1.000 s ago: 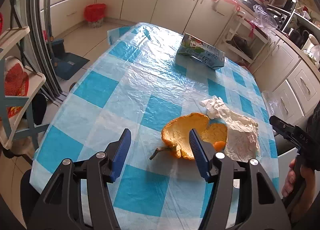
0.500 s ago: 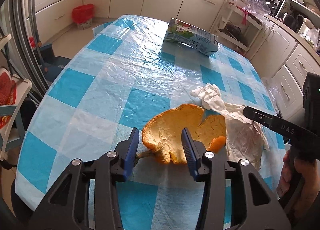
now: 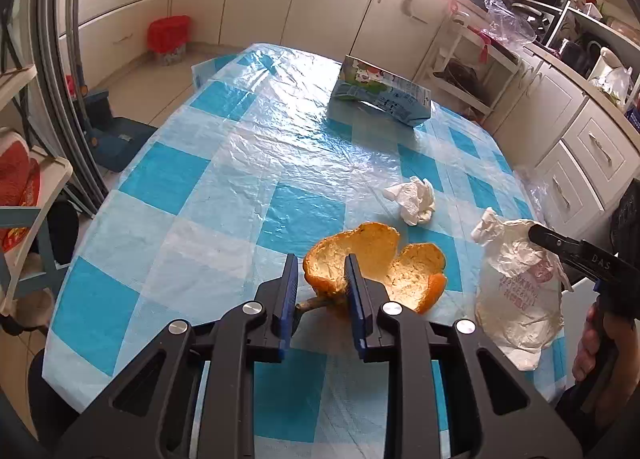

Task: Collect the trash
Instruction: 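Grasp the other orange peel half with the left tool while the right tool grasps the white paper bag, then lift the peel and paper bag and carry both toward the yellow bucket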

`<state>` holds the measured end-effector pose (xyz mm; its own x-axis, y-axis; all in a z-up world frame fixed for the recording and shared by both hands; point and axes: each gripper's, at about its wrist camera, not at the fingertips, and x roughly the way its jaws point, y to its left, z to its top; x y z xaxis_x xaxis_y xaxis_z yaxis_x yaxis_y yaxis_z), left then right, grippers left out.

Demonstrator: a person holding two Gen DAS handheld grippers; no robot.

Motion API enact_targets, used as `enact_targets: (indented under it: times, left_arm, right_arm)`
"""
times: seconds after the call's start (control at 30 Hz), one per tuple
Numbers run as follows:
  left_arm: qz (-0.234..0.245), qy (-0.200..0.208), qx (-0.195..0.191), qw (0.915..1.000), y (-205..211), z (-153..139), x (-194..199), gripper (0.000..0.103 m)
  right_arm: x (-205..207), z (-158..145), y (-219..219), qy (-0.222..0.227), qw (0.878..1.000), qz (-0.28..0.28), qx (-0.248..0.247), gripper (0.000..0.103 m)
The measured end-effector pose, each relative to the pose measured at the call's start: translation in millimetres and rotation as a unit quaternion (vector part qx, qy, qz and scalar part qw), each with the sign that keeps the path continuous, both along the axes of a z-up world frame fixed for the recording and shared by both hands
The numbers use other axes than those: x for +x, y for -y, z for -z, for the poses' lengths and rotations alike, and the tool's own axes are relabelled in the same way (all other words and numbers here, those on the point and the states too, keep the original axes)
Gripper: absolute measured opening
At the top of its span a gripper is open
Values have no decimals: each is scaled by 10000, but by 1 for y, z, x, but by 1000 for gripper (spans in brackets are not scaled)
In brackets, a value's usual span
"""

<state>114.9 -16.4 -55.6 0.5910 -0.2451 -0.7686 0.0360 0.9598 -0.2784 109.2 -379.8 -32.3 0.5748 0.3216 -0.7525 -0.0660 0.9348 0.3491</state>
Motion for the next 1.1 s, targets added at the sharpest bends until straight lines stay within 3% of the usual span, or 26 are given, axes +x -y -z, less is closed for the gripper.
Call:
enact_targets:
  times: [0.1,0.23,0.3,0.37,0.43,1.1]
  left_arm:
    - [65,-147,25,9999,2,5,1,22]
    - [-22,-270,10,9996,4,14,1,41]
    - [10,-249,117,9996,11,13,2,45]
    - [64,-215,215,9995,17,13,0,40]
    - [224,-211,280,9991,23,13,-4,21]
    - [621,752,800,9920,56,-60,-50,20]
  right_arm:
    - [-7,-2,13,9,9999,126,10,38]
    - [-13,-1,19,-16,9998,199,-18,38]
    - [-15,0,21,-27,9998,197,-32,38]
    - [-16,0,20,-41,9998,176,-48,38]
    - [-17,0,20,-37,9999,160,-52,38]
    - [-35,-16,37,256,9992,316,51,38]
